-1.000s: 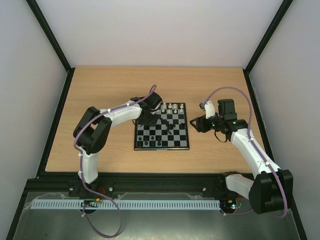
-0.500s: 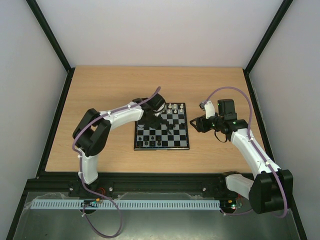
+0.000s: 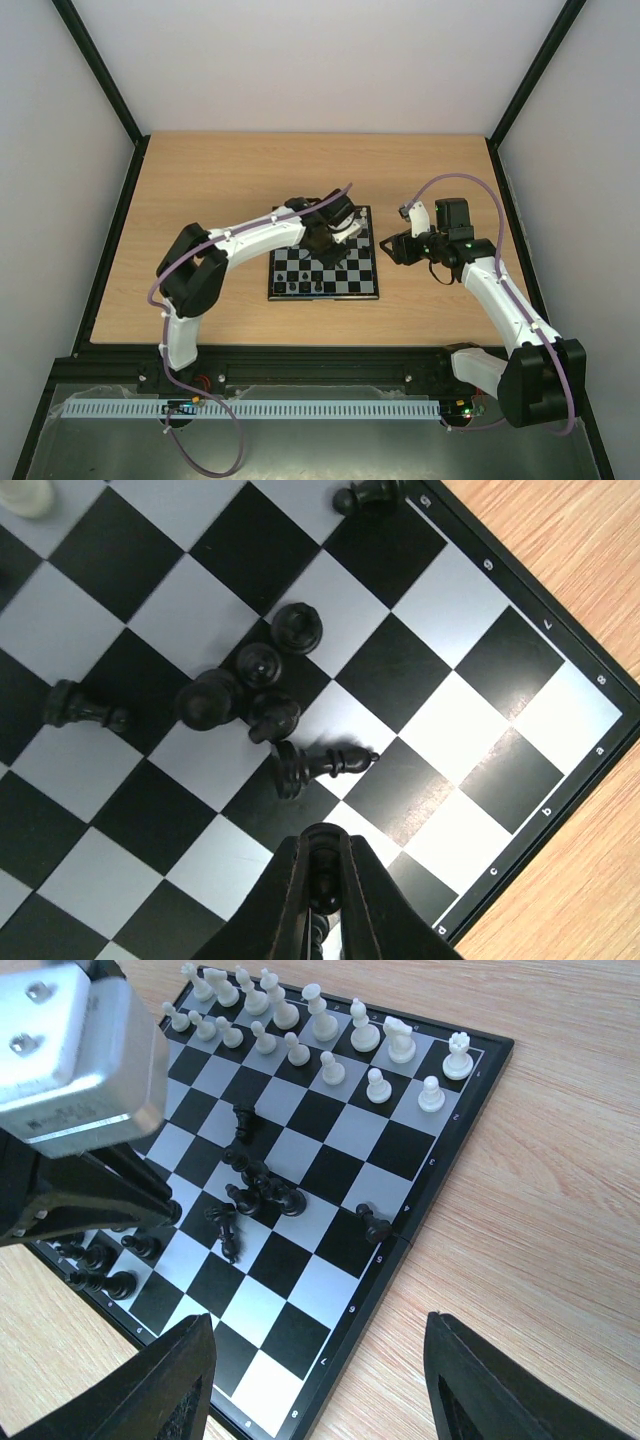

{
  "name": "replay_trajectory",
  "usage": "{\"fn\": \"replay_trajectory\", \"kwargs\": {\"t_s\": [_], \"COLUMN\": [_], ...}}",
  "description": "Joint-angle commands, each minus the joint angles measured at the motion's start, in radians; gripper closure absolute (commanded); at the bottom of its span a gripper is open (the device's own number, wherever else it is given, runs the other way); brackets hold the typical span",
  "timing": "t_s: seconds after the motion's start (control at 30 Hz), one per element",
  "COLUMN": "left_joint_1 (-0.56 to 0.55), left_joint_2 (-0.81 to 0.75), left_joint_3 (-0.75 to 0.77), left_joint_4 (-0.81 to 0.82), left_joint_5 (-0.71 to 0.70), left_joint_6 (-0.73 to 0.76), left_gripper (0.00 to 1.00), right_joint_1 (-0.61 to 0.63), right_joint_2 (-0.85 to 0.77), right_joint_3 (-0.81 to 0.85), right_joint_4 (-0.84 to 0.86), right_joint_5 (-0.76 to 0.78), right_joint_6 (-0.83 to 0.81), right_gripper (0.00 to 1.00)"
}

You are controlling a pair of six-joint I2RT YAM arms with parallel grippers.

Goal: Set up the chess pieces on the board

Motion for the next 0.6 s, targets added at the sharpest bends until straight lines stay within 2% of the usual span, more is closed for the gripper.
{"fn": "replay_trajectory", "kwargs": {"t_s": [0.0, 0.57], "left_joint_1": [-0.035, -0.067], "left_joint_2": [0.058, 0.095], "left_joint_3": [0.050, 0.060], "left_joint_4": [-0.095, -0.149], "left_joint_5": [-0.009, -0.054], "left_joint_6": [0.039, 0.046], "left_gripper": [0.94, 0.94], "right_joint_1": [-0.003, -0.003], "right_joint_2": [-0.004, -0.007], "right_joint_3": [-0.006, -0.006], "right_joint_4": [-0.022, -0.023], "right_joint_5": [-0.001, 0.000], "right_joint_6": [-0.014, -0.016], "right_gripper": [0.42, 0.42]}}
